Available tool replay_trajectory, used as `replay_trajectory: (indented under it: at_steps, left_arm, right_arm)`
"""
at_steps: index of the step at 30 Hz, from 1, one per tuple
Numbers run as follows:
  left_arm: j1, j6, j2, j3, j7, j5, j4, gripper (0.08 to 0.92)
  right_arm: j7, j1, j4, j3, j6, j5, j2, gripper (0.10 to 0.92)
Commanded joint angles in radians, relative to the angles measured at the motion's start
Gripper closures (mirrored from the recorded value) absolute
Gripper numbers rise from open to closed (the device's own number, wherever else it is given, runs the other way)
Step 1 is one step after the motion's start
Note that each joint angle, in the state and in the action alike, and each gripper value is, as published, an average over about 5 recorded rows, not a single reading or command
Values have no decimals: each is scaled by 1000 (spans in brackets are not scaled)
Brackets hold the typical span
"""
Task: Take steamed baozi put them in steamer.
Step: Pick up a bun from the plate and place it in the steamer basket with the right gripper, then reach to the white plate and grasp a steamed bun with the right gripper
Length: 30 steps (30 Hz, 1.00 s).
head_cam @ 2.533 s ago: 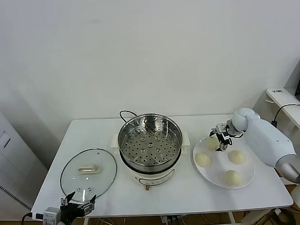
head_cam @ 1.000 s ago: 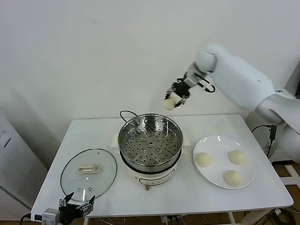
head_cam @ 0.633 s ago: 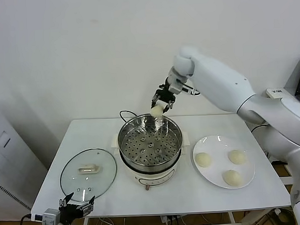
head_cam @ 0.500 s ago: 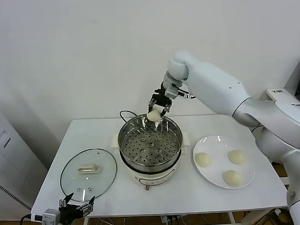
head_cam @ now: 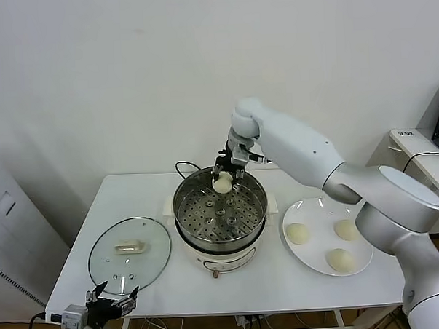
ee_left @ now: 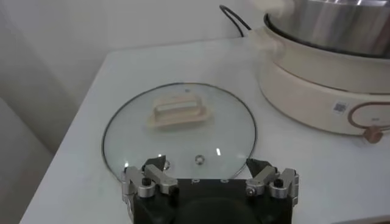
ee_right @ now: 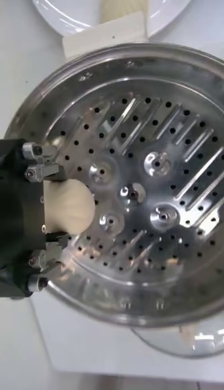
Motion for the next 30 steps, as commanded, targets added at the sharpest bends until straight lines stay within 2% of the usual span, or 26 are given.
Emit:
replay_trajectory:
  at_steps: [1, 9, 12, 17, 20, 25, 30]
  left_arm:
    - [0, 0, 0, 0, 1, -1, -1, 177]
    - [-2, 0, 0, 0, 1, -1, -1, 177]
    - [-2, 0, -1, 0, 1, -1, -2, 177]
    - [0, 0, -2, 0, 1, -1, -2, 177]
    - [5, 0, -4, -2, 1, -1, 0, 177]
    - [14, -1, -5, -10, 1, 0, 0, 177]
    - [15, -1, -6, -16, 1, 1, -6, 177]
  right_arm:
    - [15, -53, -18, 35, 49, -90, 18, 512]
    - [52, -72, -38, 69, 49, -154, 39, 507]
    - [61, -74, -35, 72, 49, -155, 39, 451]
    - [60, -47, -19, 57, 49, -97, 26, 305]
    - [40, 2, -15, 29, 49, 1, 6, 234]
    - [-17, 189, -2, -172, 7, 360, -95, 204]
    - [-47, 312, -9, -314, -203, 593, -219, 203]
